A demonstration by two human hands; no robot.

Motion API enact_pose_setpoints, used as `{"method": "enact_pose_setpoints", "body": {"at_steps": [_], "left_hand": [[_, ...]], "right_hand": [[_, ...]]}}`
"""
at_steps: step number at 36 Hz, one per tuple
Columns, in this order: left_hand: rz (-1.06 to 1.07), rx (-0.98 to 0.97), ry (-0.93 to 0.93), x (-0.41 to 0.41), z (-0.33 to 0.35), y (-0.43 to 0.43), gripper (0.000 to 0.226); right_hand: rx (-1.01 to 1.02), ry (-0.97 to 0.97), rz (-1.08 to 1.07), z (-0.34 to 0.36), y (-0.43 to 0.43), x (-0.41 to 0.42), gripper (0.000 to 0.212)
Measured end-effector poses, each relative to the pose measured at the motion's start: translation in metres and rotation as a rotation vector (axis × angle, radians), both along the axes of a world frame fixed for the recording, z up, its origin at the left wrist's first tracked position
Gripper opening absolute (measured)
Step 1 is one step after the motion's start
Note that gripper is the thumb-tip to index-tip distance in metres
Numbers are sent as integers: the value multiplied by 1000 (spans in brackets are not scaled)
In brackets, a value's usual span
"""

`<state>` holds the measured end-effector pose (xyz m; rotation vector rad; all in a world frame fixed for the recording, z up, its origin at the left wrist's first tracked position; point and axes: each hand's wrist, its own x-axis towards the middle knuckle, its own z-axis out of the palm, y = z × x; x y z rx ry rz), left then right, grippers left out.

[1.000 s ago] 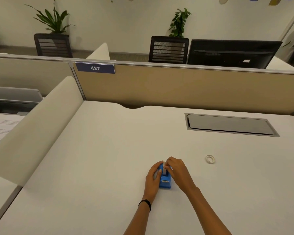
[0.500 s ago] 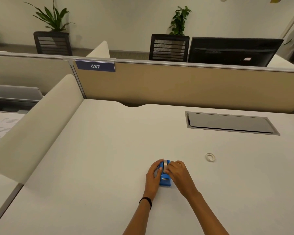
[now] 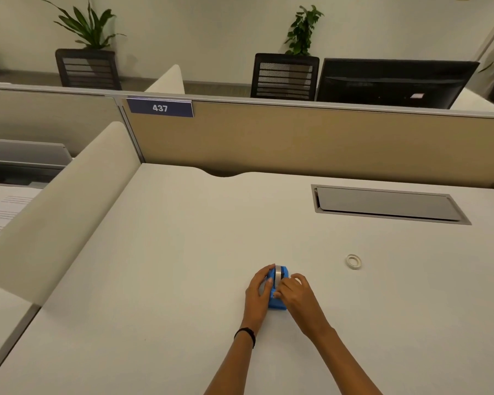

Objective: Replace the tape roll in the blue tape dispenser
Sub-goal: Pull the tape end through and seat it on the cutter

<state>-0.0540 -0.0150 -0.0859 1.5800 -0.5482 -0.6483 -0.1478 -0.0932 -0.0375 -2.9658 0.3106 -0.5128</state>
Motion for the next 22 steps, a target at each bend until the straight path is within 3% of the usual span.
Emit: {"method": "enact_pose_setpoints", "body": {"at_steps": [22], "left_hand": [[0,8,24,0,0,0,32]], "right_hand": [[16,42,-27,0,4,-3,31]]}}
